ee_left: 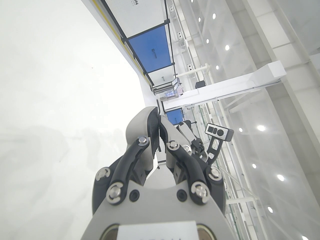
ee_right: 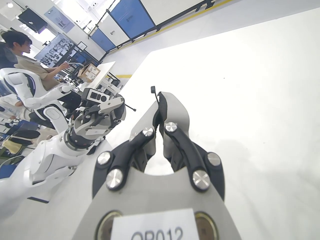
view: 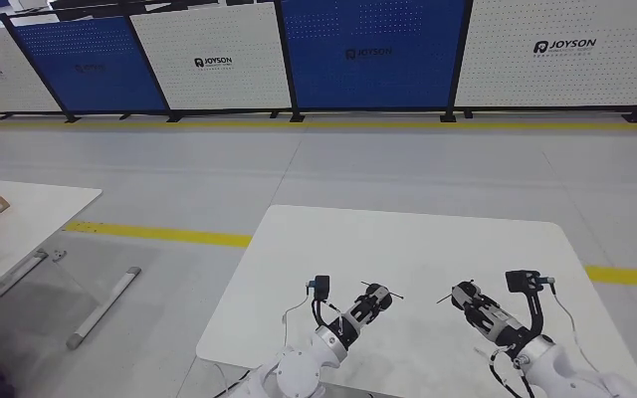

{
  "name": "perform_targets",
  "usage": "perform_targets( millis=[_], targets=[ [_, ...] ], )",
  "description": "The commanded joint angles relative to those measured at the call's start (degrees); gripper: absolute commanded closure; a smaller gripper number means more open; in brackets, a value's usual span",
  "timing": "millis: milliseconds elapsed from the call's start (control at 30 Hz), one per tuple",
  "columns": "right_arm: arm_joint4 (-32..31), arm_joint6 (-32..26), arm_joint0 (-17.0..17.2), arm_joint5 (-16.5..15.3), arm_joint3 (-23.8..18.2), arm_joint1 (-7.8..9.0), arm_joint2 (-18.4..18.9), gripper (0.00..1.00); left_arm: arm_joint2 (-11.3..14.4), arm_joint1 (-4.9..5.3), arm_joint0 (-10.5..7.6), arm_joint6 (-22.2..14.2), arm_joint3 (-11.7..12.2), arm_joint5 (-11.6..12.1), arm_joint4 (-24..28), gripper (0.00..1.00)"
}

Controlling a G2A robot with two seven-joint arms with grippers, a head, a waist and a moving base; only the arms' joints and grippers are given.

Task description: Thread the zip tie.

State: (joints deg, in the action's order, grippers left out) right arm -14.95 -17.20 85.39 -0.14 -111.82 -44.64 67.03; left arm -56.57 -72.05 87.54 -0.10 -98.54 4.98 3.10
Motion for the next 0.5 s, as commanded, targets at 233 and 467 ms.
perform_targets(
  millis=[233,467],
  targets=[
    [0.0,0.0,0.0,0.0,0.0,0.0,0.0,1.0,1.78,0.0,-1.18,-2.1,0.37,-0.18,-4.68,1.0],
    [0.0,0.0,0.0,0.0,0.0,0.0,0.0,1.0,6.23,-0.61,-4.2,-3.46,1.56,-3.22,-11.67,1.0]
  ],
)
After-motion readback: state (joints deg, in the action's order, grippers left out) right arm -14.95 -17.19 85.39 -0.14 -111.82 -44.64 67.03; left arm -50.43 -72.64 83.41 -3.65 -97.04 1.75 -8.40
